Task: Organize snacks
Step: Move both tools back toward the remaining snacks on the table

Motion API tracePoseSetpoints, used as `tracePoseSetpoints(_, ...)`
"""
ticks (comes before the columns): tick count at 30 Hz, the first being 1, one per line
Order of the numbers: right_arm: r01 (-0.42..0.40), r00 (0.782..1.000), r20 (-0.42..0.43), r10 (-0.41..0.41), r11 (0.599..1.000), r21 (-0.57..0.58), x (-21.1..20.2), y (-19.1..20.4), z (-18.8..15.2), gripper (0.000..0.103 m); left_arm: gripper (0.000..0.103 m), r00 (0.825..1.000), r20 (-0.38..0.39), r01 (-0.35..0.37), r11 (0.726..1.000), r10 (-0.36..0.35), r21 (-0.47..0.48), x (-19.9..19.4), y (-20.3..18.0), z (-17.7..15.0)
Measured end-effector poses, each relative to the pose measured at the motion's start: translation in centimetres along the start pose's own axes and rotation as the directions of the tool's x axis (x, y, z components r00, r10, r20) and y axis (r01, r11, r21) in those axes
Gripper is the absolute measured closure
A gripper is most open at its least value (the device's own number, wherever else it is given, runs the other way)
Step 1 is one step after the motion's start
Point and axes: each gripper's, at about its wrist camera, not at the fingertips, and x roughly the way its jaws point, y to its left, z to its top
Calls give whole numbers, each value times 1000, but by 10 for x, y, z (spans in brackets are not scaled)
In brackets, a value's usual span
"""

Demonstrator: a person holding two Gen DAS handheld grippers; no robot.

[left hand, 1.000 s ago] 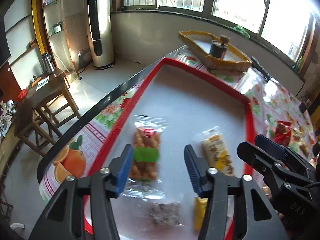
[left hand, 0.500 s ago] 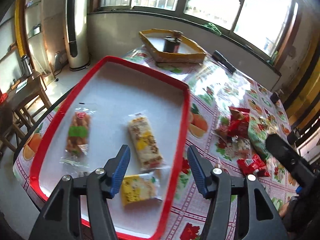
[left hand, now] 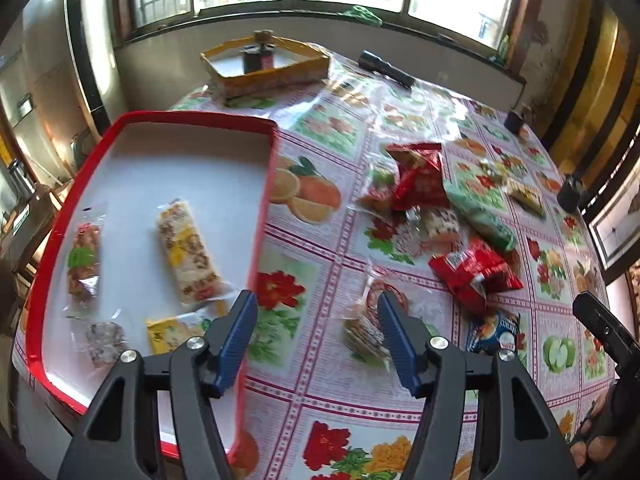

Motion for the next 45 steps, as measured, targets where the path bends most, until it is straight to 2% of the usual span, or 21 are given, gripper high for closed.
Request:
tracePoseSetpoints(13,60,998,10,-61,997,55,-25,-41,-20,12,39,1000,-29,10,994,-7,112,2,-33,-11)
tracePoseSetpoints(28,149,988,21,-152,981,126,-45,-88,-26,12,38,997,-75,14,988,-3,152,18,-36,-12)
tracePoseSetpoints(34,237,969,35,-245,960,147,-53,-112,-17,12,38,996,-90,25,984,-9,177,25,-38,-10)
tracePoseSetpoints(37,289,955,25,-297,943,163,-51,-126,-9,12,38,995,-91,54,977,-36,208,28,-40,-10)
tracePoseSetpoints(40,313,946,17,-322,929,198,-50,-140,-2,12,38,993,-104,77,973,-55,219,33,-40,-8)
tracePoseSetpoints(45,361,928,13,-372,907,216,-46,-156,8,12,38,990,-131,71,975,-44,212,48,-39,-4)
